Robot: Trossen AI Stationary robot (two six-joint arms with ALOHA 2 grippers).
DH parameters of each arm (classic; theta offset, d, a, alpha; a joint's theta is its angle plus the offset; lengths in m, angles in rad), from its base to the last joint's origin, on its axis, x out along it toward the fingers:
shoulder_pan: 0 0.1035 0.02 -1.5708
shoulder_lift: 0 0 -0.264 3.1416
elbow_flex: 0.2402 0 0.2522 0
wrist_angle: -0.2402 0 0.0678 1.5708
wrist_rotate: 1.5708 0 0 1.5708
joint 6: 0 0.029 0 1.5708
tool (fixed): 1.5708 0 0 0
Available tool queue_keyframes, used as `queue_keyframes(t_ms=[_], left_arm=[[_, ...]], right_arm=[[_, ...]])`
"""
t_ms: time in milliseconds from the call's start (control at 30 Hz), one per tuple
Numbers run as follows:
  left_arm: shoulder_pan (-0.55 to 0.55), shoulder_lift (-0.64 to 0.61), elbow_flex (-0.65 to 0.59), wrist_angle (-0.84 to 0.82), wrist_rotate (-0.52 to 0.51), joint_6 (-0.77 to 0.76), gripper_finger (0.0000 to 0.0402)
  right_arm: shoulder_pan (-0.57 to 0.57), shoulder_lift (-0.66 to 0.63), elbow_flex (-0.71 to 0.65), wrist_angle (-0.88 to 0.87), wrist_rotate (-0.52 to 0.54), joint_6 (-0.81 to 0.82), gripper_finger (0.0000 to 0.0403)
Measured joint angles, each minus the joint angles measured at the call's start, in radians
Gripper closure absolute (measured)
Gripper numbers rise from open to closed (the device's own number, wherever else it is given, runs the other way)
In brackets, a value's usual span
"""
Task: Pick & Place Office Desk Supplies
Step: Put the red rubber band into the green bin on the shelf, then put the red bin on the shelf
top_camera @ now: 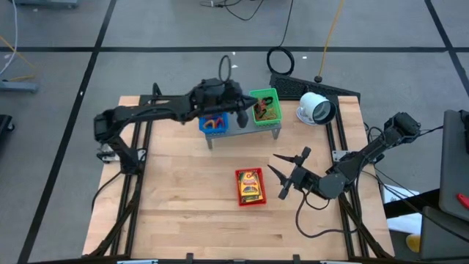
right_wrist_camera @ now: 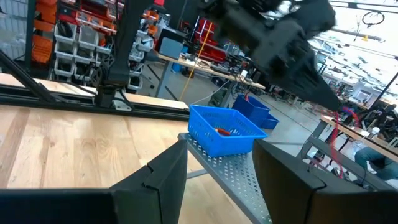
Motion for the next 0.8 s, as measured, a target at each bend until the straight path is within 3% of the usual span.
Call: queue_keyframes(t_ms=[267, 533, 800], left_arm=[[0.027, 0.146, 0.125, -0.04, 0.005, 0.022, 0.0399], [0.07, 0.166, 0.132, -0.054, -0.004, 0.032, 0.0381], [0.101, 0.157, 0.132, -0.096, 0.178, 0.021, 0.0328]], right_arm=[[0.0, 0.0, 0.0, -0.04, 0.0, 0.023, 0.0232], [0.0, 0.0, 0.0, -0.083, 0.0, 0.058, 0.0232], [0.0, 0.0, 0.0, -0.129, -0.06, 0.099, 0.0232]])
